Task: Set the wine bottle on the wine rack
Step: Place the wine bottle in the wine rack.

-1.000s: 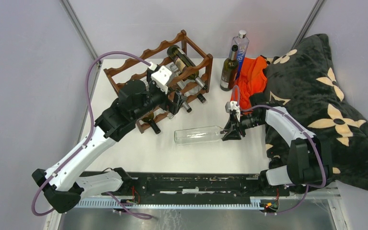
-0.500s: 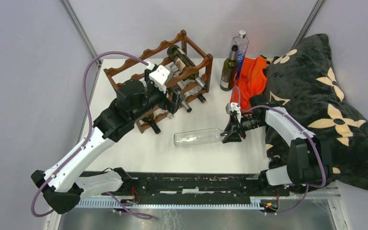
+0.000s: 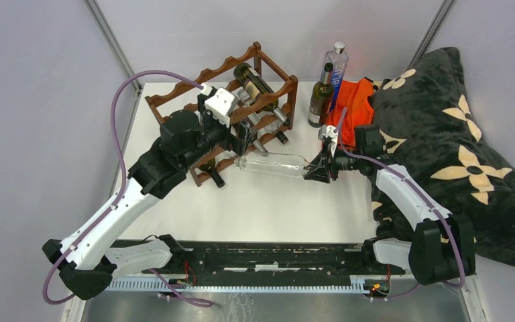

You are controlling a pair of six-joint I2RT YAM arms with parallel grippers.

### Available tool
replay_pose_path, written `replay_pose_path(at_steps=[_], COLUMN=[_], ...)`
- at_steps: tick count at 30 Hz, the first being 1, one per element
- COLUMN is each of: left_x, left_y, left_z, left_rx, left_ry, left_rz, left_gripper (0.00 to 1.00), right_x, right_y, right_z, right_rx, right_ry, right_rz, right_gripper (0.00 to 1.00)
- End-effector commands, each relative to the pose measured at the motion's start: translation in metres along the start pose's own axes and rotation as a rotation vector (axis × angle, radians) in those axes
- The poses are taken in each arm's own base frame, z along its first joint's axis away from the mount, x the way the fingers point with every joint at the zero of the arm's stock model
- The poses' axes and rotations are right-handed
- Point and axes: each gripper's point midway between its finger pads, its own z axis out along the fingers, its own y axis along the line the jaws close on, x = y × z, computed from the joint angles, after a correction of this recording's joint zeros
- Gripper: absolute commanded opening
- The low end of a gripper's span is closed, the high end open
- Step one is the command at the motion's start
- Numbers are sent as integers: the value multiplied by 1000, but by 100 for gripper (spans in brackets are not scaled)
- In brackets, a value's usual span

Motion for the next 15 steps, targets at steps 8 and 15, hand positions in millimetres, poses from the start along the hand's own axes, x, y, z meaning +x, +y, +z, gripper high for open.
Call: replay_pose_path(at_steps=[8, 15], left_x=[-26, -22], left_y=[12, 16], left_z=[-14, -16], left_rx=[-51, -68], left_ry=[-79, -67], left_rz=[-4, 7], left_gripper=[100, 100], right_x=[-72, -86], right_y=[-19, -34], right_z=[-7, 1], right_rx=[179, 230], right_ry=[-279, -337], right_rz=[15, 35], right_gripper=[0, 0])
